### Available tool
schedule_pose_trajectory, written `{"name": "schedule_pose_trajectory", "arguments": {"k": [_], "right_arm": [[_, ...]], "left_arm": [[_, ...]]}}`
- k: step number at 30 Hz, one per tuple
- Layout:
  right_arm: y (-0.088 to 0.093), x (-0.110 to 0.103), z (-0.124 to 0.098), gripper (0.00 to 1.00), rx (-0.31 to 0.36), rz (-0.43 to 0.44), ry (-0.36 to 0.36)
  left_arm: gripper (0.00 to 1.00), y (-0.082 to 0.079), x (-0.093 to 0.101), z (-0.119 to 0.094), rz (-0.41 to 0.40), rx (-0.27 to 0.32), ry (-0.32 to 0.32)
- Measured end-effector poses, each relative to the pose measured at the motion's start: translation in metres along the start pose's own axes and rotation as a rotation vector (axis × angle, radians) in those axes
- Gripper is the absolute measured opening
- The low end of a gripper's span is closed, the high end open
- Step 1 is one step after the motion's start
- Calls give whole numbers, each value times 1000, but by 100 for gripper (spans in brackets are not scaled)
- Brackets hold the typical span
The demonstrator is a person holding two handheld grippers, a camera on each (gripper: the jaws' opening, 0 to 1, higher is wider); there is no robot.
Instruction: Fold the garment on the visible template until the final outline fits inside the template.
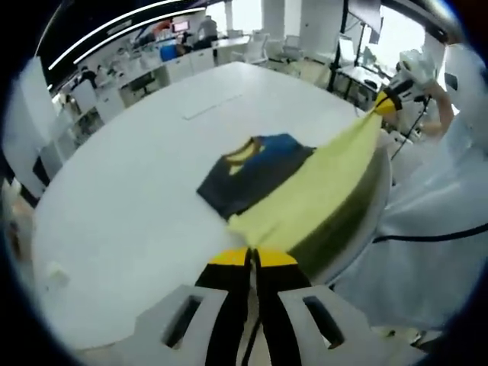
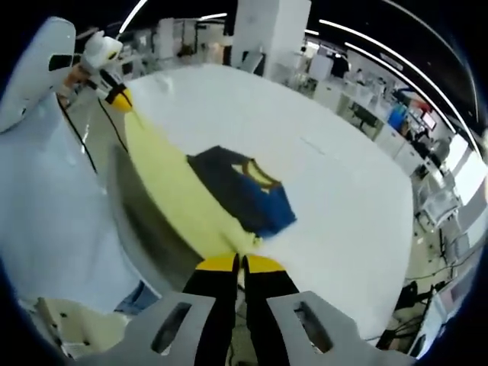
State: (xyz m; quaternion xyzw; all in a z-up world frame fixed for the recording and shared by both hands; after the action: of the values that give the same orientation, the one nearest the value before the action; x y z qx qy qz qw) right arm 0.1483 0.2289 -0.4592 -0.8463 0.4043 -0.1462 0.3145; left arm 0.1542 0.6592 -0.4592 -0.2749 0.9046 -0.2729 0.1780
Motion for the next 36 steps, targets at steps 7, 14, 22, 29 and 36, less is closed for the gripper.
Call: {"name": "schedule_pose_trajectory", "arguments": {"k": [7,14,22,29,36], "right_arm": [[-5,-5,-11,3,15,-26,7],[-9,-9,-21,3,26,-48,14],[-9,-6,-14,3,12,-46,8],[-10,-1,-6,3,3,-39,7],[-13,6,6,3,3,-27,4]], "left_arm": [[0,-2,4,-12,18,4,-15],[0,-6,7,-21,40,11,-34],[0,-4,1,-14,31,7,-23],[0,-6,-4,-7,29,6,-17],[0,-7,-12,3,24,4,-27]]}}
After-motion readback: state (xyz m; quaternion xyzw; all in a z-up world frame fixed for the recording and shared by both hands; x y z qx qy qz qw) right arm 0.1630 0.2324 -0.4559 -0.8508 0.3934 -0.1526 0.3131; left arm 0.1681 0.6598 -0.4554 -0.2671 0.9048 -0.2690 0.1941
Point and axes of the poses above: the point that each gripper's makers call its tool centre point, and the gripper's own axes: z roughly forward along the fingers, x roughly to its right, y roughly out of its underside, the point moved 10 cm from there along -z, roughly backward along the fingers, and after that the axes turned 14 degrees about z, right-handed, at the moved point
